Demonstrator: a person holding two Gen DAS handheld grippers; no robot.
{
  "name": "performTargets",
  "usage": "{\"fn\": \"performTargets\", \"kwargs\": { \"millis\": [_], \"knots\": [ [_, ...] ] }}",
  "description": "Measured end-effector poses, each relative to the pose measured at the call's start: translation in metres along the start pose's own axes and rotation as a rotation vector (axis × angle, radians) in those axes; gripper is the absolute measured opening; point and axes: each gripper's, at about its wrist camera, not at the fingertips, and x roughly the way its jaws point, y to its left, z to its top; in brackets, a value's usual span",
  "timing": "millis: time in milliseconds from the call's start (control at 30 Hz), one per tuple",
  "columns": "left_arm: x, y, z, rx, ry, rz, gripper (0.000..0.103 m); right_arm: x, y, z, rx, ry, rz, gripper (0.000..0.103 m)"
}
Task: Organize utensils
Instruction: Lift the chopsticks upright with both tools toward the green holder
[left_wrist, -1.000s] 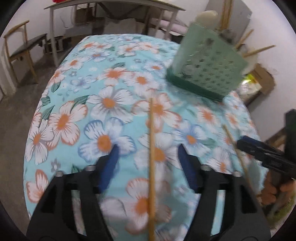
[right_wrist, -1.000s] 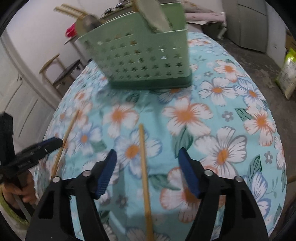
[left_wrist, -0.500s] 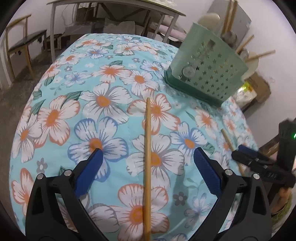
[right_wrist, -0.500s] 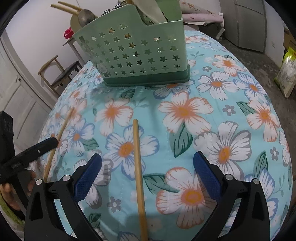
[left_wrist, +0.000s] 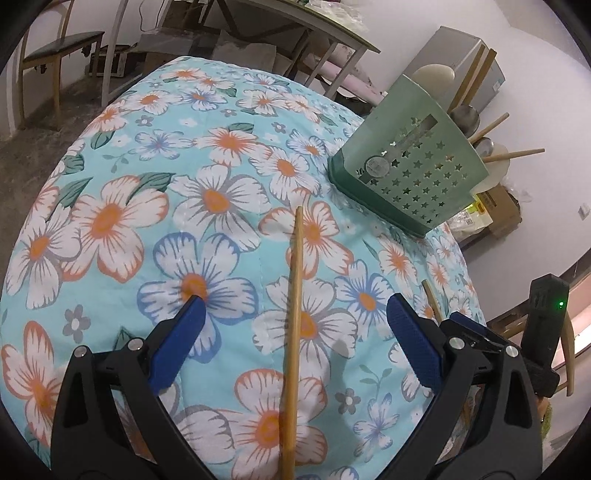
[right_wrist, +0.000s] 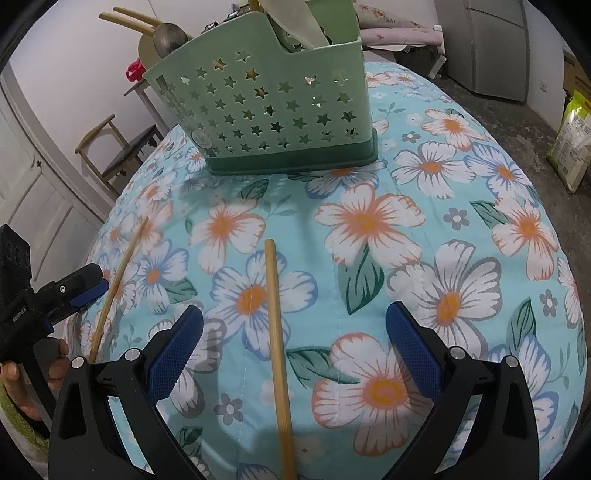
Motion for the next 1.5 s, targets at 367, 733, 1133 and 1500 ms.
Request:
{"fn": "performTargets", "kwargs": {
  "millis": [367, 733, 1133, 1500],
  "knots": [
    [0.001, 0.005, 0.003, -0.020, 0.019, -0.032, 0.095, -0.003, -0.006, -0.003, 0.028, -0.029, 0.034, 0.097],
    [0.002, 0.007, 0.004, -0.030, 0.026, -0.045, 0.095, 0.001, 0.000, -0.001, -0.032, 0.004, 0.007, 0.098],
    [-0.003, 0.003, 0.004, -0.022, -0.006, -0.018, 0.091, 0.004, 0.004, 0.002, -0.089, 0.059, -0.003, 0.098],
    [0.012, -0.036, 0.023, 0.255, 0.045, 0.133, 0.047, -0.007, 0.001, 0.008, -0.061, 0.043, 0.020, 0.079]
  ]
}}
